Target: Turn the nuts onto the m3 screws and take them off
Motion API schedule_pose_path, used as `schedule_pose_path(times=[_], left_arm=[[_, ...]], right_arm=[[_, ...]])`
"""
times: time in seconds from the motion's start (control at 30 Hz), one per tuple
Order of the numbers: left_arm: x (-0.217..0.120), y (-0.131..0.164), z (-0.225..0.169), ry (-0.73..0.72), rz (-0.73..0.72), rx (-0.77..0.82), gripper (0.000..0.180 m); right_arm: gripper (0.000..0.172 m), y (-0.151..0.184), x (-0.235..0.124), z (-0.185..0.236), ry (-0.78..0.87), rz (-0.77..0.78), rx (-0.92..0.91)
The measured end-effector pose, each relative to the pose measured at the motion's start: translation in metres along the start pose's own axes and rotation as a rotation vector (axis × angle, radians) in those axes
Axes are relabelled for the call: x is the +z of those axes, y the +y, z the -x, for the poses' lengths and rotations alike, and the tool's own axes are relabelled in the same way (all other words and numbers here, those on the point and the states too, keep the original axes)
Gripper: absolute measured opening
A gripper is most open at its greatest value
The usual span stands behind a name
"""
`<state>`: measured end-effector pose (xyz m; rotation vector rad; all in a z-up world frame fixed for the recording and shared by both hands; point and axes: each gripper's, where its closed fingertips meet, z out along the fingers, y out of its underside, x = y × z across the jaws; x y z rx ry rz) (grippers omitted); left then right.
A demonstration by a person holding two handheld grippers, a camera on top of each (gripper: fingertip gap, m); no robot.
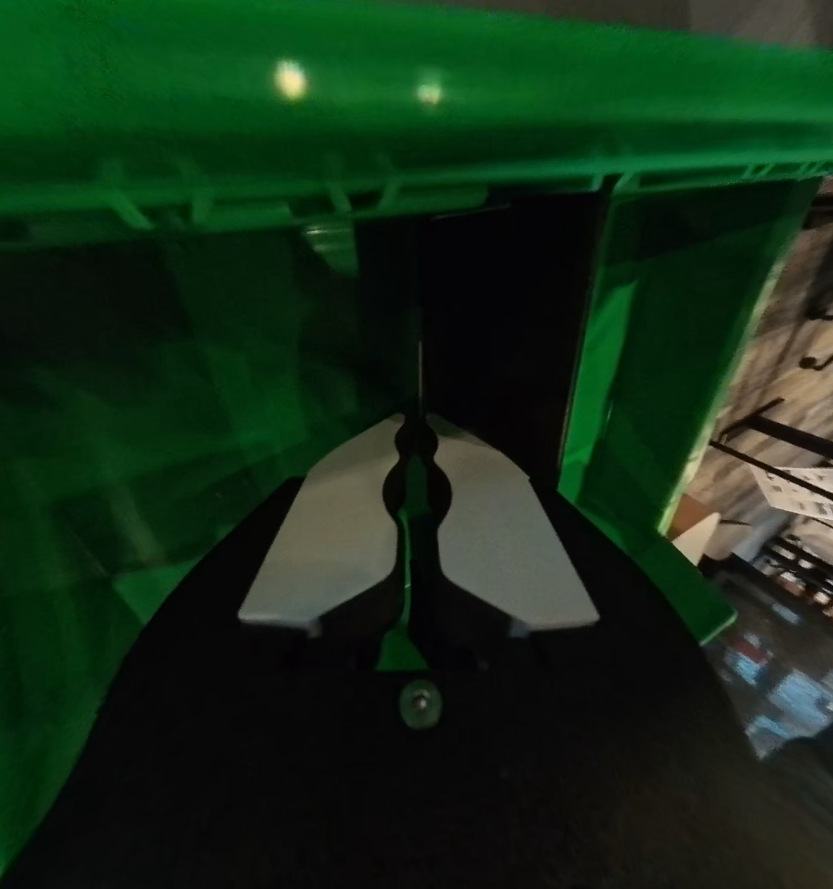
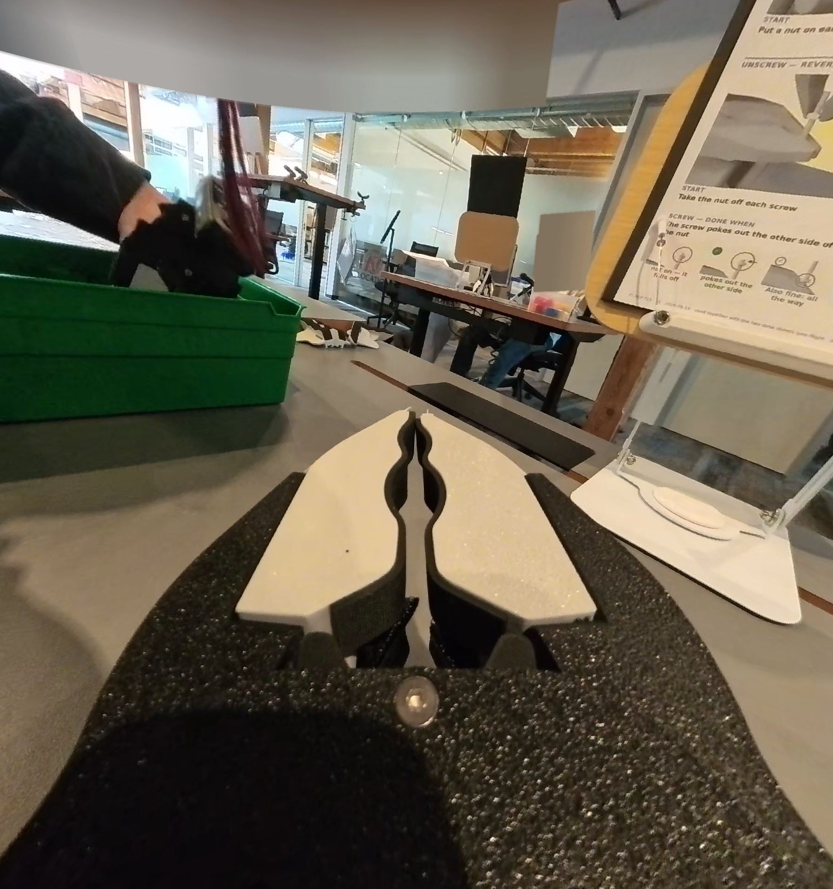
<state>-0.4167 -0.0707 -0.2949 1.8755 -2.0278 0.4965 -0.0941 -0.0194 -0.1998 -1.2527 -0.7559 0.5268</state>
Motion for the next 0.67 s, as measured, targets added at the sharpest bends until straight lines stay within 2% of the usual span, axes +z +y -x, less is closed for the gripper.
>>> schedule_pose_path(times=[0.33, 0.53, 0.67], left_arm=[[-0.001, 0.009, 0.017, -0.078, -0.003, -0.050, 0.000], [-0.023, 0.017, 0.021, -0.145, -0.065, -0.123, 0.000], [-0.033, 0.021, 0.006, -0.219, -0.129, -0.176, 0.016]], right_arm=[[0.000, 0.000, 0.000, 0.001, -0.004, 0.002, -0.001], [0.000, 0.000, 0.000, 0.001, -0.005, 0.000, 0.001], [0.000, 0.000, 0.000, 0.000, -0.006, -0.002, 0.007]])
